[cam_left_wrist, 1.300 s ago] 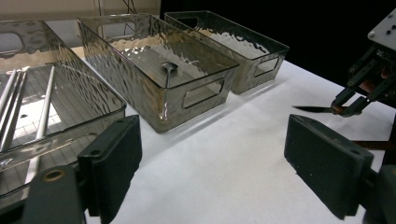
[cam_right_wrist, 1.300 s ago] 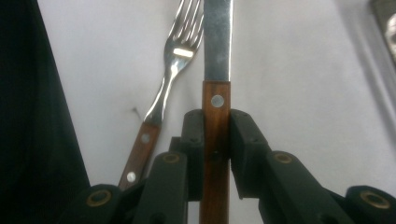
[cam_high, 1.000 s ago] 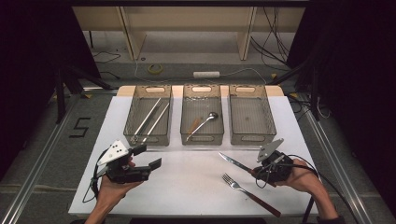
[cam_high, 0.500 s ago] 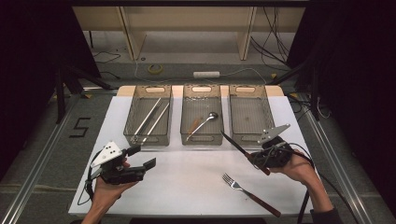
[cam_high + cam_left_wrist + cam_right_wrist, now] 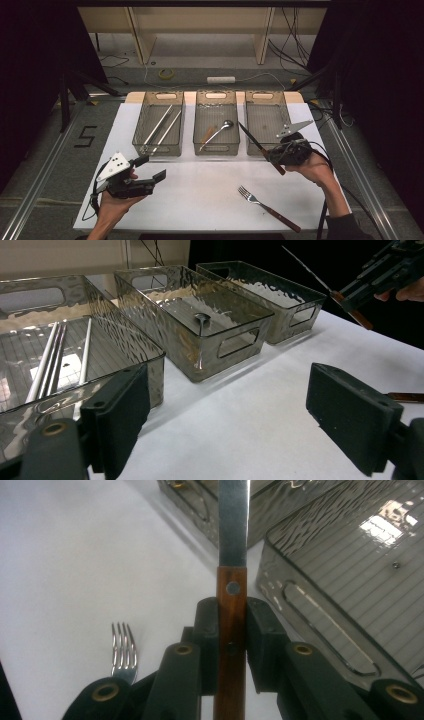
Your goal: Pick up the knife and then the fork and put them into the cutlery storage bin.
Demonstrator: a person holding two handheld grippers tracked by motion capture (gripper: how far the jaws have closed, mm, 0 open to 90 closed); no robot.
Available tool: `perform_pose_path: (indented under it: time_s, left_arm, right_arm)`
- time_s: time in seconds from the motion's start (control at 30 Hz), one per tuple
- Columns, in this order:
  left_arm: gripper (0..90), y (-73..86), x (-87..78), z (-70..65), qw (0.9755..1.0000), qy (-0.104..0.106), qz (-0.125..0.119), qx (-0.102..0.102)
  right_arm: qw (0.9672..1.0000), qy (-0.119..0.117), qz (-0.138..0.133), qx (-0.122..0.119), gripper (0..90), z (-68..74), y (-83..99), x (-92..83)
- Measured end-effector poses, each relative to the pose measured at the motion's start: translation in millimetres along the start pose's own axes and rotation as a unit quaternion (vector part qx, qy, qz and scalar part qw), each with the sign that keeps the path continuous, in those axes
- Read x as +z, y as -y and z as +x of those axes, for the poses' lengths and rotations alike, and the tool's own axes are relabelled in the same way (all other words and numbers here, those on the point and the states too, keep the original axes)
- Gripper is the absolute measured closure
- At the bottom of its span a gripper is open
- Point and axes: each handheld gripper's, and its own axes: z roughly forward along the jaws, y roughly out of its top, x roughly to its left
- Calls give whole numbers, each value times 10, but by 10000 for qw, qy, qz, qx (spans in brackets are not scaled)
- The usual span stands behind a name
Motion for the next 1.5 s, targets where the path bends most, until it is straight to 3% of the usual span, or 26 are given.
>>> perform_pose_path:
  time_s: [0.23, 0.63, 1.13, 1.5]
  left_arm:
    - [158, -1, -3, -11, 9999, -75, -49, 76]
    - [157, 0, -5, -25, 9999, -76, -96, 111]
    - [157, -3, -7, -27, 9999, -73, -95, 101]
    - [158, -5, -9, -30, 9999, -71, -102, 119]
  right_arm:
    - [9999, 66, -131, 63, 774, -41, -139, -17]
    - [9983, 212, -290, 461, 773, -243, -391, -2]
    - [9946, 470, -310, 868, 773, -491, -511, 66]
    - [9900, 604, -354, 1229, 773, -647, -563, 159]
